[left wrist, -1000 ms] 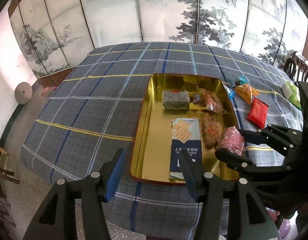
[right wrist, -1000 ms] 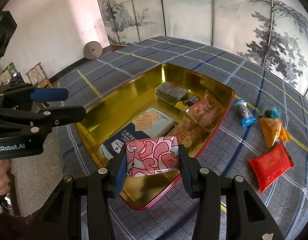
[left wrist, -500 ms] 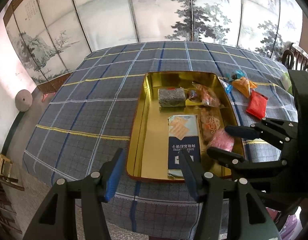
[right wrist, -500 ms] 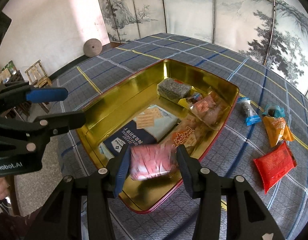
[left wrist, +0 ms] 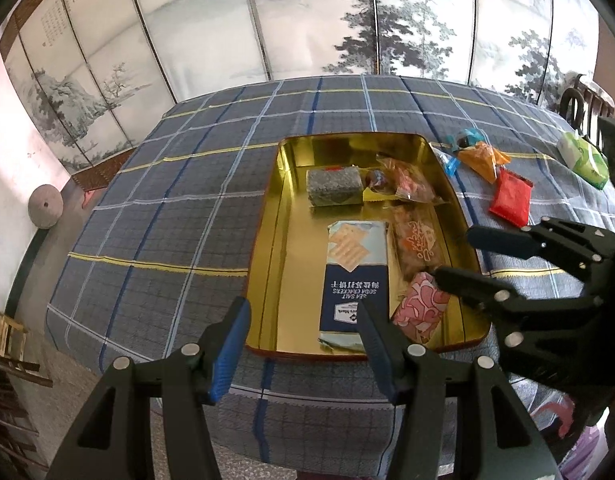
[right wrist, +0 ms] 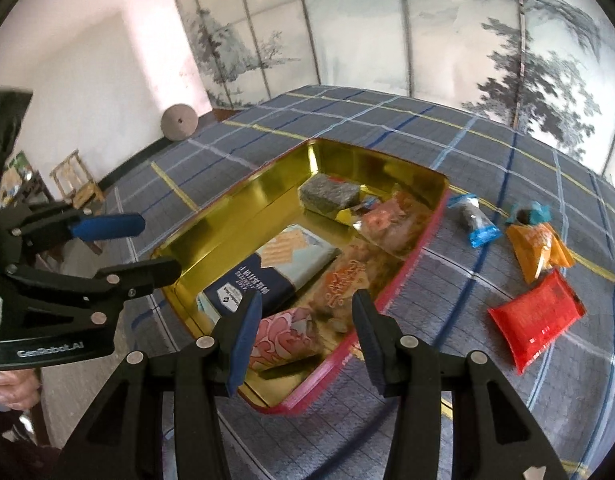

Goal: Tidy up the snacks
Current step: 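Grasp the clear blue-edged bag with the right tool while the left tool approaches the red bar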

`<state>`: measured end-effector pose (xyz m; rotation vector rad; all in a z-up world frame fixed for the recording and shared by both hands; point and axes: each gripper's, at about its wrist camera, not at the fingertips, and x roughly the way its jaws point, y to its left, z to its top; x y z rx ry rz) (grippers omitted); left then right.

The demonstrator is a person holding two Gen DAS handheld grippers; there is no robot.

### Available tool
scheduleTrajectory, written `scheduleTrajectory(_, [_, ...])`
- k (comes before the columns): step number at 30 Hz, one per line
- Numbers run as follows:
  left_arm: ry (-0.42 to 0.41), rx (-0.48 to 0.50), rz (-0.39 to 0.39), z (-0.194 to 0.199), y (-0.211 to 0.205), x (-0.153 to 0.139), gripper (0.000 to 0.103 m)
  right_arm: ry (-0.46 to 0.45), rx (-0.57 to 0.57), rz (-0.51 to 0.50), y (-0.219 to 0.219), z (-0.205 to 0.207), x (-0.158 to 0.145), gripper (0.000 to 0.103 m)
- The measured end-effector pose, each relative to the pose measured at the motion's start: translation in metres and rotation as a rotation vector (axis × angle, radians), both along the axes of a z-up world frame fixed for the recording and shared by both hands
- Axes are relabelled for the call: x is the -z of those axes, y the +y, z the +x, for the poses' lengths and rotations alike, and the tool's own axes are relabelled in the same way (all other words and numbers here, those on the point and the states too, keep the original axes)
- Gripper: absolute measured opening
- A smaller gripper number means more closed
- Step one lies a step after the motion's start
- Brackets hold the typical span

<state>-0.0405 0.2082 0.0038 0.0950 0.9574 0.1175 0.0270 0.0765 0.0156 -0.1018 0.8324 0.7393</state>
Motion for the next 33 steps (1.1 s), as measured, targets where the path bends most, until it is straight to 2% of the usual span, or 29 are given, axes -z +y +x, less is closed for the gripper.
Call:
scheduleTrajectory(6, [0.009, 0.009, 0.004, 0.002, -0.004, 0.004, 0.056, 0.019, 0.093, 0.039, -0.031, 0.009, 0.001, 0.044])
scheduleTrajectory(11, [0.017, 0.023, 0.004, 0.003, -0.008, 0.007, 0.056, 0.033, 0.168, 0.053, -0.056, 0.033, -0.001, 0.044])
scheduleTrajectory(18, [0.033, 0.043, 0.006, 0.009, -0.013, 0.012, 0.056, 0.029, 0.204, -0.001, -0.068, 0.084, -0.007, 0.044])
scheduleTrajectory(23, [0.046, 0.058, 0.013, 0.014, -0.018, 0.016, 0.056, -0.003, 0.135, -0.133, -0.056, 0.122, 0.002, 0.044])
scheduleTrajectory(26, [0.047, 0.066, 0.014, 0.019, -0.020, 0.017, 0.056, 0.006, 0.067, -0.168, -0.053, 0.144, 0.007, 0.044])
scheduleTrajectory(30, [0.053, 0.076, 0.001, 0.024, -0.021, 0.016, 0.056, 0.004, -0.006, -0.235, -0.041, 0.165, 0.013, 0.043])
scheduleTrajectory(33, [0.052, 0.085, 0.006, 0.029, -0.024, 0.015, 0.056, -0.009, -0.061, -0.325, -0.028, 0.177, 0.024, 0.043])
